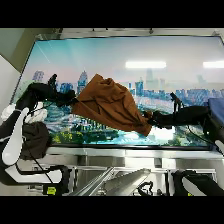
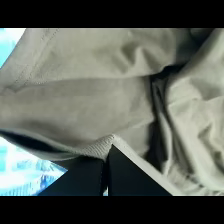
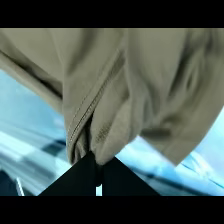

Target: Fold the shirts.

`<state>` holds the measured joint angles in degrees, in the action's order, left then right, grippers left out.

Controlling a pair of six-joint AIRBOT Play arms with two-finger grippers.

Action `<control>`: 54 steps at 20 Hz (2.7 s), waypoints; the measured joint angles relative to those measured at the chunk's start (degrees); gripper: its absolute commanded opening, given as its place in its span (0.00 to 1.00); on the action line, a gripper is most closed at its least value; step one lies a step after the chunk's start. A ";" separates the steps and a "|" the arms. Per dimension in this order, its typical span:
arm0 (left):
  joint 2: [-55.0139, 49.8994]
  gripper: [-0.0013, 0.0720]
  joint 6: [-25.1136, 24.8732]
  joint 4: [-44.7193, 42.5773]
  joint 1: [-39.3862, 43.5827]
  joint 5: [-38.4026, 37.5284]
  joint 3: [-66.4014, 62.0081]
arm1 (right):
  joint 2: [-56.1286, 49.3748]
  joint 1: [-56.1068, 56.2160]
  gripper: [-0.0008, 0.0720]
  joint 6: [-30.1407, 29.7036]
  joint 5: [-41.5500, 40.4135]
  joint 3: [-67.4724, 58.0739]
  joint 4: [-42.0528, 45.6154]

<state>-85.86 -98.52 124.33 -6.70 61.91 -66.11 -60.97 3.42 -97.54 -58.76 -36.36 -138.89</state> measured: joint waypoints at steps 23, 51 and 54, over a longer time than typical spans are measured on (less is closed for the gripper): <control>-0.24 0.04 -2.12 -7.61 0.11 13.05 -0.13 | -13.86 -6.75 0.98 -30.34 -15.30 -10.91 8.94; 43.06 0.04 -0.28 1.05 -8.74 -4.94 -43.34 | 13.77 -20.94 0.04 -22.32 -0.07 -77.64 -6.43; 39.01 0.04 -1.25 2.84 -7.06 -4.66 -34.56 | 9.70 -19.34 0.04 -21.33 0.39 -71.12 -6.58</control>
<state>-46.85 -99.77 127.17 -13.76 57.25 -100.66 -51.27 -15.92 -118.87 -58.37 -107.48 -145.47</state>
